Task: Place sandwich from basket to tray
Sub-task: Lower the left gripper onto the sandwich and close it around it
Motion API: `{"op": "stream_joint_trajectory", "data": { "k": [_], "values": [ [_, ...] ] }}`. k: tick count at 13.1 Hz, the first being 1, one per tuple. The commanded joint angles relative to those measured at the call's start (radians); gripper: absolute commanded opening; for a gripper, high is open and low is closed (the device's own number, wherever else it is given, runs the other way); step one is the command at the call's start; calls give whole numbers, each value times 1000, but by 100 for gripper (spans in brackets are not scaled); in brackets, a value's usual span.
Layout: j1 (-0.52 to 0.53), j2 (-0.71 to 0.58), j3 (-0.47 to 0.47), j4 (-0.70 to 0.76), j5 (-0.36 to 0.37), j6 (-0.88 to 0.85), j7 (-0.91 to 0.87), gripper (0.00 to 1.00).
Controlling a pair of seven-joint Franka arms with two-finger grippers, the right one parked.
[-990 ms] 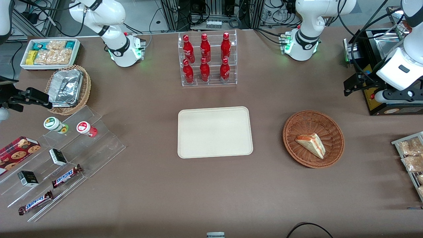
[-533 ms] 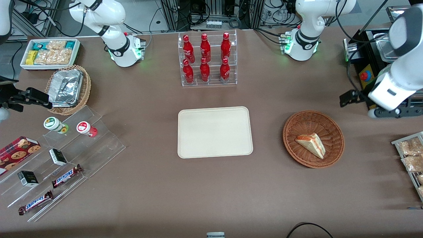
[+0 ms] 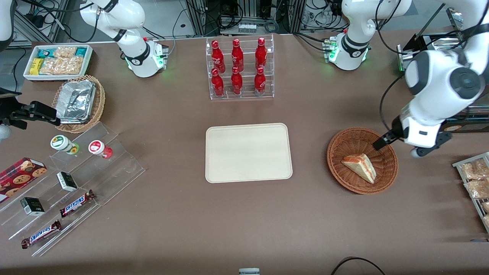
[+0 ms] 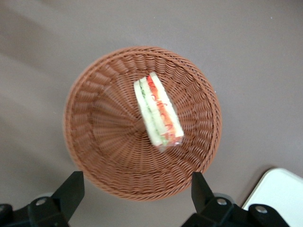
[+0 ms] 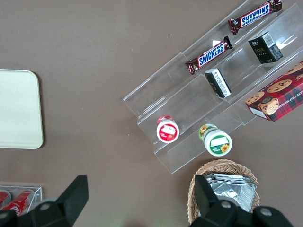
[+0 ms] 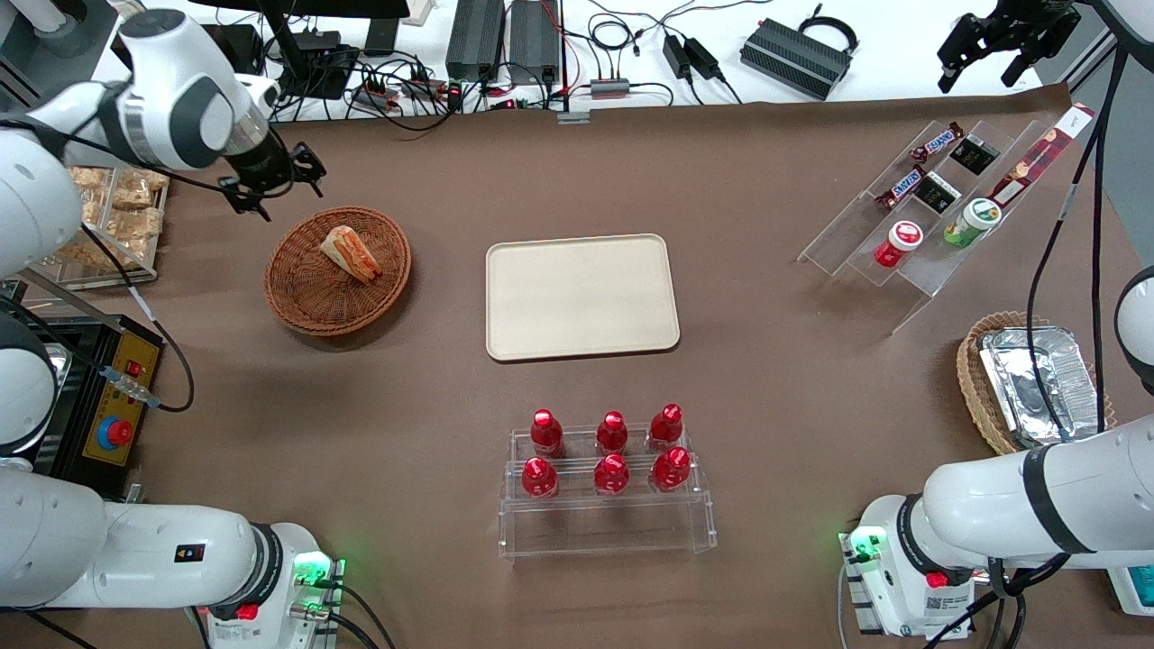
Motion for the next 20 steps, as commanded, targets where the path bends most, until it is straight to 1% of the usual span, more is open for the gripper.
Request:
{"op": "stream_joint_trajectory", "data": {
  "k": [1,3,8,13,16,17,18,19,20],
  "values": [
    [-1,46,-17,-46,4,115,-85,100],
    [-1,69,-17,-83,6,193,-85,100],
    [-1,144,-17,-84,9,249,-99,100],
    [-1,208,-16,-92,10,344,-99,100],
    [1,227,-16,-92,10,371,-97,99],
    [1,233,-14,-92,9,379,-99,90],
    [2,236,-14,-88,9,382,-99,62],
    [2,236,-14,-86,9,382,-99,30],
    [2,236,-14,-84,9,382,-97,1]
  ]
}}
